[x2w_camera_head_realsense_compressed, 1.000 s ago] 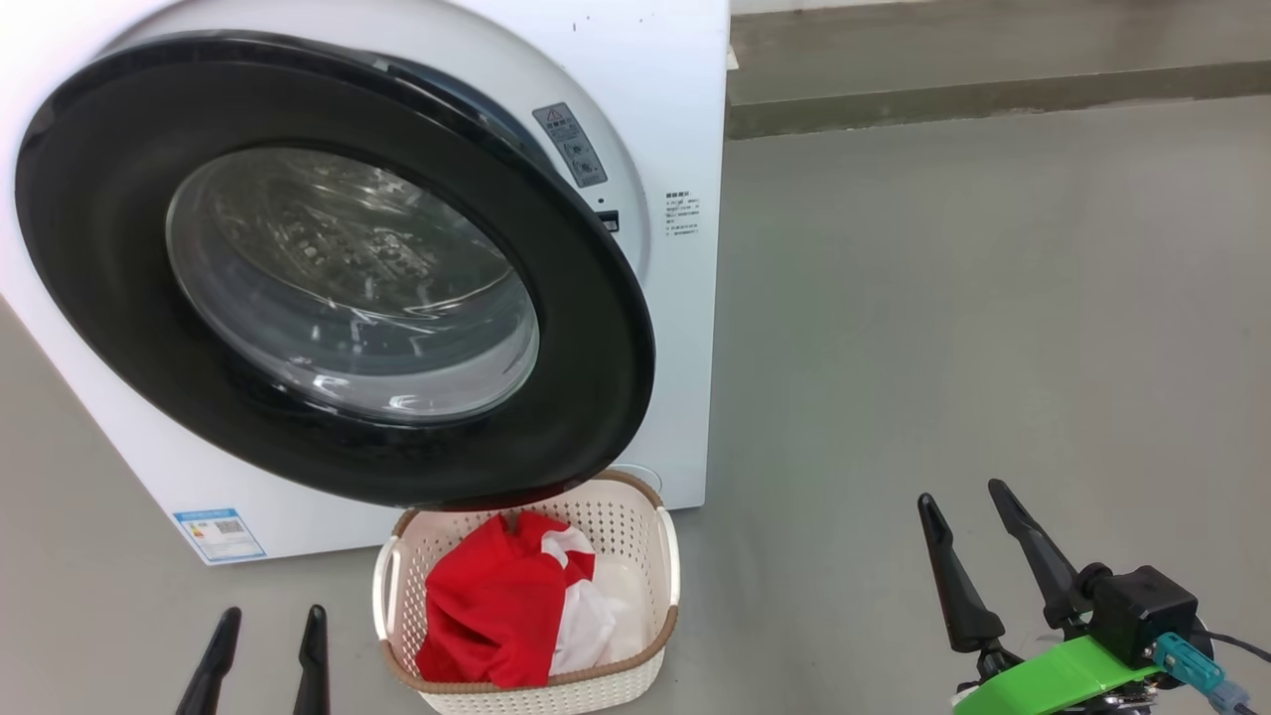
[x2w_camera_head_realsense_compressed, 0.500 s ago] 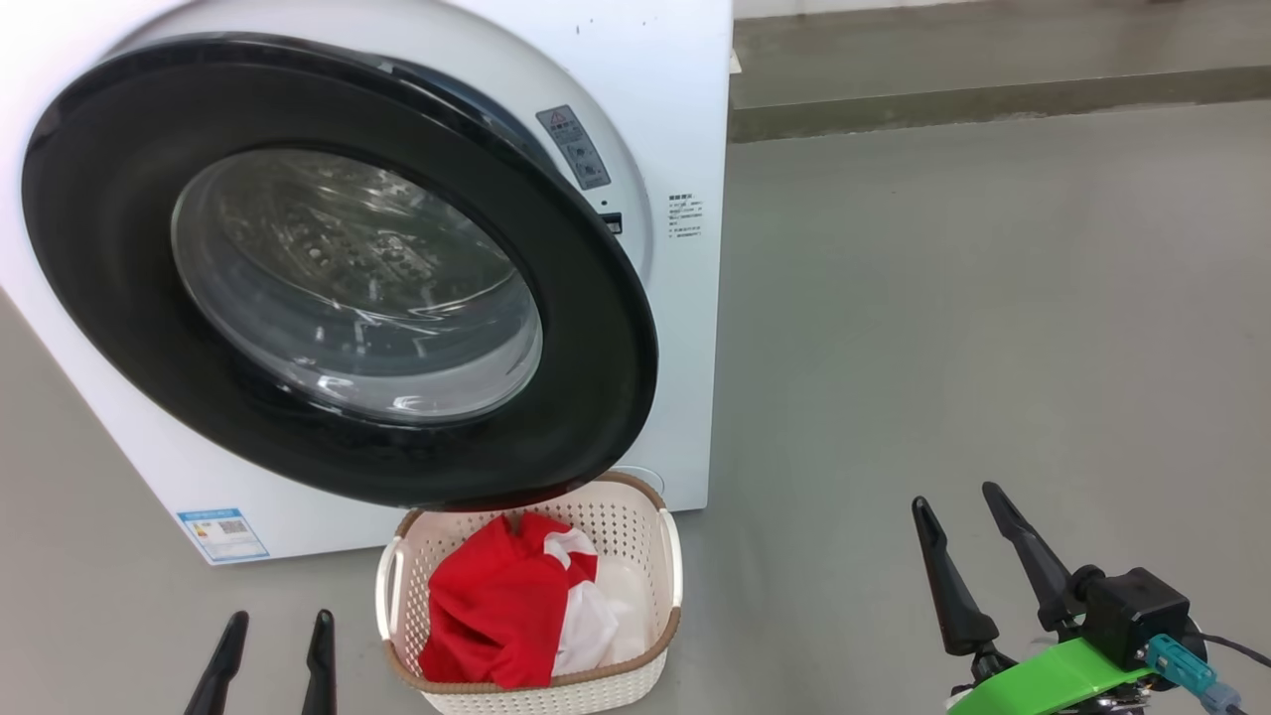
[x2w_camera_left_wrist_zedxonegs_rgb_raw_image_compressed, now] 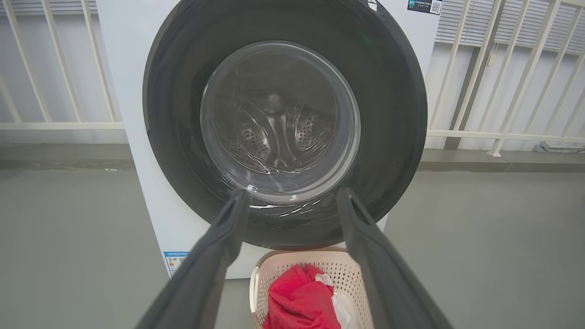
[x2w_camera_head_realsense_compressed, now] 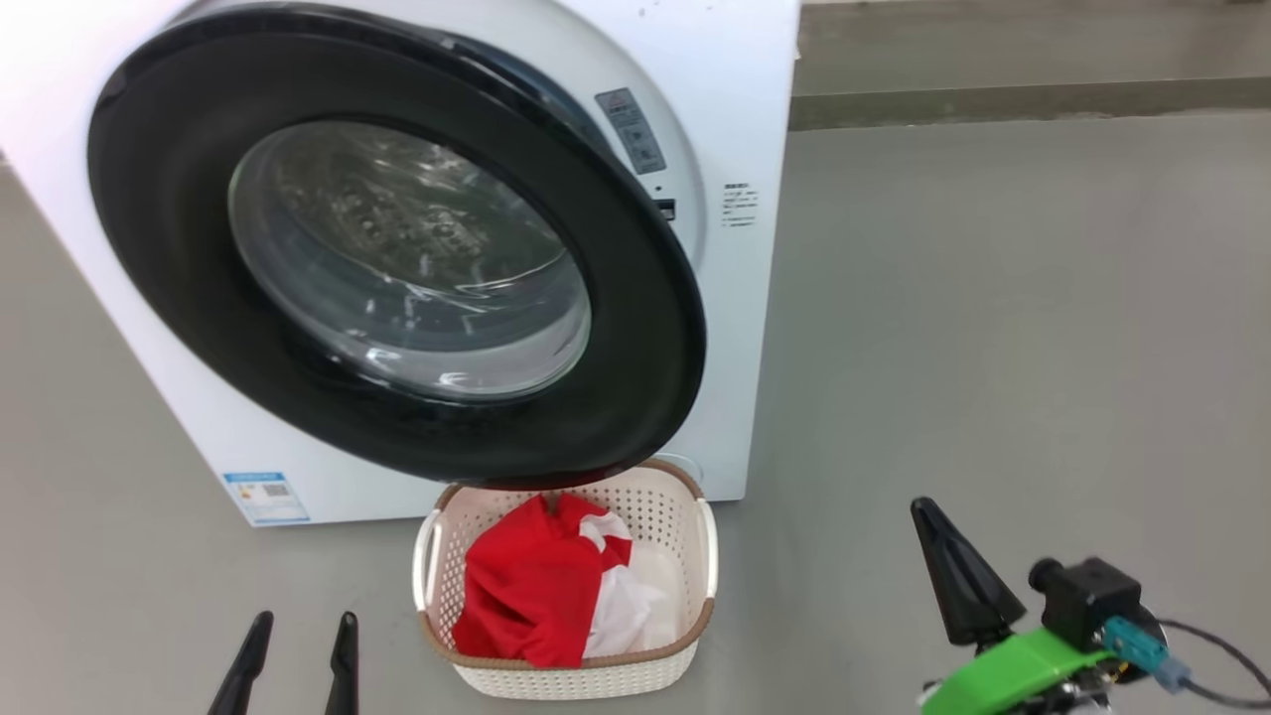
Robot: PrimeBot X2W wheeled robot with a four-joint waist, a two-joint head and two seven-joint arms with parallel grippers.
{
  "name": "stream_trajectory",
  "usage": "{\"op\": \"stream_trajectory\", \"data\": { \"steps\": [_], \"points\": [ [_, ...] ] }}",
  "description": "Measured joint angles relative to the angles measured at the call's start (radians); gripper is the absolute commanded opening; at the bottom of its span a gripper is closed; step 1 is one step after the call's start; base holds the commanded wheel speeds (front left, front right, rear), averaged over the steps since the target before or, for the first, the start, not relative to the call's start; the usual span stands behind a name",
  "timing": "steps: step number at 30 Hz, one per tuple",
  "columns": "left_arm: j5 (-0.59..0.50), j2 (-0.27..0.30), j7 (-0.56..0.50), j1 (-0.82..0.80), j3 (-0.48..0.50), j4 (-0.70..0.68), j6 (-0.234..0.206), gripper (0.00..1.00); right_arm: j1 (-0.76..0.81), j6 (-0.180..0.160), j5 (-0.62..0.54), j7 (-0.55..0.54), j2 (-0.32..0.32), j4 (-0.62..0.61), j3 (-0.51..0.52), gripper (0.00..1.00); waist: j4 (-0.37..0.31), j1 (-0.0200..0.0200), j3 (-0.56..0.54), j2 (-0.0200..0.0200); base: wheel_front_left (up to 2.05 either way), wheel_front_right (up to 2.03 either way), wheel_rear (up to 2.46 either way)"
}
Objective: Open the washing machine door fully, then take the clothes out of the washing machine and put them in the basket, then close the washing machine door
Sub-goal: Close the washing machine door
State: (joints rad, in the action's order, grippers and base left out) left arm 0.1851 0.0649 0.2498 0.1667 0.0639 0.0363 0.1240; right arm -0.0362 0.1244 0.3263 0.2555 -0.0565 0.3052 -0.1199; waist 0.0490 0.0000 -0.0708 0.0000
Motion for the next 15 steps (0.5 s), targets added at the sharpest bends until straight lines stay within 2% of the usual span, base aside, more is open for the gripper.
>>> {"op": "stream_trajectory", "data": {
  "steps": [9, 15],
  "points": [
    [0.001, -0.001, 0.000, -0.003, -0.030, 0.000, 0.000, 1.00, -0.174, 0.000, 0.083, 0.000, 0.002, 0.192, -0.055, 0.00, 0.061, 0.0000, 0.016, 0.0000, 0.00, 0.00, 0.00],
    [0.010, 0.001, 0.000, -0.007, -0.055, 0.007, 0.000, 1.00, -0.302, 0.000, 0.167, 0.000, 0.002, 0.317, -0.154, 0.00, 0.108, 0.0000, 0.030, 0.0000, 0.00, 0.00, 0.00]
  ]
}}
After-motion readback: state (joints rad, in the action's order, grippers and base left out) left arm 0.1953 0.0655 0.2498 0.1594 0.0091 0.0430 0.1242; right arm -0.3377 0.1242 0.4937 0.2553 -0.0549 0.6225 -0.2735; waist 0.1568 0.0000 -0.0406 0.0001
